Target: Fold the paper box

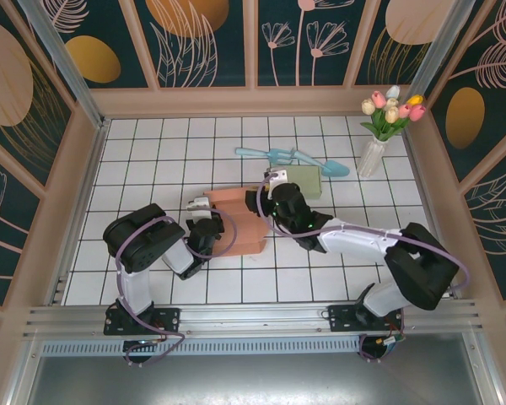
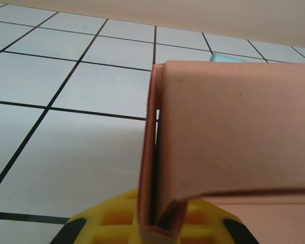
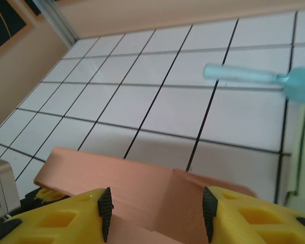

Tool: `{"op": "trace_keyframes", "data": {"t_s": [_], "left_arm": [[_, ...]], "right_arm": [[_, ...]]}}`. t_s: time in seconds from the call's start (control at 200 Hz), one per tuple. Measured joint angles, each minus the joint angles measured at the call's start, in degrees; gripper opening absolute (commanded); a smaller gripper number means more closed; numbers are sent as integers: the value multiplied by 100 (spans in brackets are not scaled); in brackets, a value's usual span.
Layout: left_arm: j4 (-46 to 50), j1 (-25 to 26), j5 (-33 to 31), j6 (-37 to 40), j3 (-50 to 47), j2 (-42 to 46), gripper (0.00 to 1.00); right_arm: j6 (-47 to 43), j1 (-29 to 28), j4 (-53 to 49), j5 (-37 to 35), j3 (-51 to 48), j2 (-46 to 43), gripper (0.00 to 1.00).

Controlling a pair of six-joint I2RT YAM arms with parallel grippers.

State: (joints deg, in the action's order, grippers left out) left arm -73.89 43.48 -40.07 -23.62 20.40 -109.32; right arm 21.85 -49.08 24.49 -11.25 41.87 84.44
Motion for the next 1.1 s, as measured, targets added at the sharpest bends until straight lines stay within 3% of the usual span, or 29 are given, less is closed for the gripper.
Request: {"op": "trace_keyframes", "data": {"t_s": [0.38, 0.771, 1.101], "left_arm": [[-7, 0, -2, 0, 7, -15, 0], [52, -66, -37, -146, 107, -57, 0], [109, -63, -24, -125, 160, -61, 0]], "right_arm": [[341, 4, 280, 422, 59, 509, 55], [566, 195, 1541, 1585, -197, 675, 53], [-13, 254, 1556, 1303, -697, 492, 55]]}}
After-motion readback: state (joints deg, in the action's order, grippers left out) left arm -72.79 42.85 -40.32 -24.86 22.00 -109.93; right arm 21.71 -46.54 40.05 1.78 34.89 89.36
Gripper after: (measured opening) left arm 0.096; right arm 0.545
